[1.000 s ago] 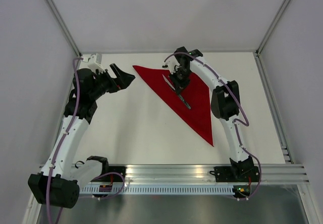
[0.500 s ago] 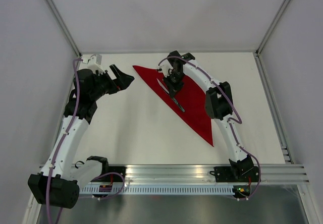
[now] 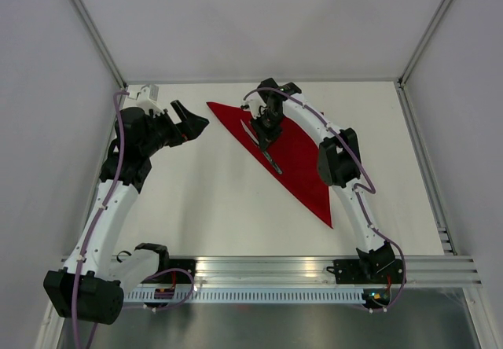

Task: Fold the napkin, place the utensils inside, and roll it up
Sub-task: Place the utensil onto the napkin

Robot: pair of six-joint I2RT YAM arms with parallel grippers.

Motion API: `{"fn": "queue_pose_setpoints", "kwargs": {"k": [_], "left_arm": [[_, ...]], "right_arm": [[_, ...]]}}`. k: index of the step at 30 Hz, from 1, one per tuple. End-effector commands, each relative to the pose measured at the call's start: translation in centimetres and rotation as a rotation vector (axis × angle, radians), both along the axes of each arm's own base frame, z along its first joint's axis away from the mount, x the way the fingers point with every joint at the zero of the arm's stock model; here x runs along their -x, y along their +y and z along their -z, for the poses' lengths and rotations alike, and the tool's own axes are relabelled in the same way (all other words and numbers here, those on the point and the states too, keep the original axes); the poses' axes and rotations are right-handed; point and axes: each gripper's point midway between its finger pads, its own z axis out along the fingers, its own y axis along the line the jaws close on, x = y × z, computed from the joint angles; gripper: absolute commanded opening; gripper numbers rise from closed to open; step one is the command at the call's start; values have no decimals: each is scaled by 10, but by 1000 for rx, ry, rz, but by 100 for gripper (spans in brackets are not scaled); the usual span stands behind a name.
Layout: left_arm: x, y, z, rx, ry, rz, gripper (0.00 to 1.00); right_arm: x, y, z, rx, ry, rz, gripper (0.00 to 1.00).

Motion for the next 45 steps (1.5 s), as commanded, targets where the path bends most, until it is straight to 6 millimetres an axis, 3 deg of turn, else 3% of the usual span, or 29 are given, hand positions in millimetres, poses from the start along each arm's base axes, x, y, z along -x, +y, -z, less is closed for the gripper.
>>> {"fn": "queue_pose_setpoints", "kwargs": {"k": [1,17,45], "left_arm": [[-3,-1,-14,13,-27,-2,99],[-7,0,-7,0,-14,-5,99],[-10,-1,0,-7,-6,-2,99]], "right_arm": [[-8,6,-3,1,-10,68,0],[-20,12,24,5,-19,109,0],[-14,7,31,36,-6,150,6]]}}
